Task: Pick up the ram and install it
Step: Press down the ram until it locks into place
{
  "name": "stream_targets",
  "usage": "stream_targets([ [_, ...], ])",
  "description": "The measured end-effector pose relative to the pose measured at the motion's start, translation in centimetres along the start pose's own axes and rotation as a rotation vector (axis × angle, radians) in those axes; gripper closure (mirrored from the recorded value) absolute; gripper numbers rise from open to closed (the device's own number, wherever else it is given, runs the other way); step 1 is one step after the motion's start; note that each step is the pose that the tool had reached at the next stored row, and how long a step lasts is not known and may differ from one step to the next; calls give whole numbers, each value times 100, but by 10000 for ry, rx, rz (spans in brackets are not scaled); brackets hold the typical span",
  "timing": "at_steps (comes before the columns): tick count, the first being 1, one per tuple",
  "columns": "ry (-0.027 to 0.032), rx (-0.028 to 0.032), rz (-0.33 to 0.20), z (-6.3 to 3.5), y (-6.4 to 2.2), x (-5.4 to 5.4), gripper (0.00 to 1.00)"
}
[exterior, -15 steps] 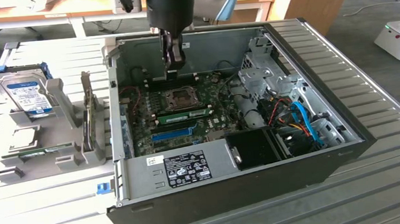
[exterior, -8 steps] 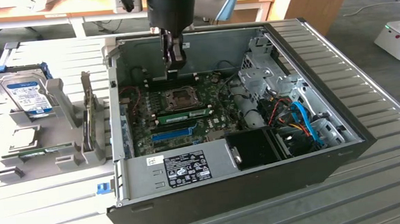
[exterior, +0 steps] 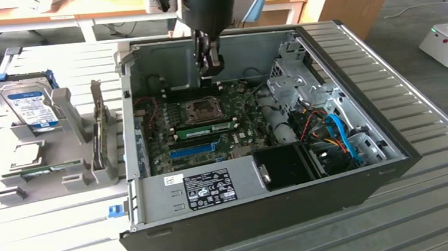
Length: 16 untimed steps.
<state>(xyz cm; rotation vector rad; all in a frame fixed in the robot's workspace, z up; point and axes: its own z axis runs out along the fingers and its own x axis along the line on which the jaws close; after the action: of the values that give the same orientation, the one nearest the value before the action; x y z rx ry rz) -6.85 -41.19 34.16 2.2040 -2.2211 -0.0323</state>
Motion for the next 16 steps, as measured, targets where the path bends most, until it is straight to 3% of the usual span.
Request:
stream_targets([
  [7, -1, -7, 2, -4, -169, -1, 89],
  [16, 0, -7, 1, -42, -170, -2, 89],
])
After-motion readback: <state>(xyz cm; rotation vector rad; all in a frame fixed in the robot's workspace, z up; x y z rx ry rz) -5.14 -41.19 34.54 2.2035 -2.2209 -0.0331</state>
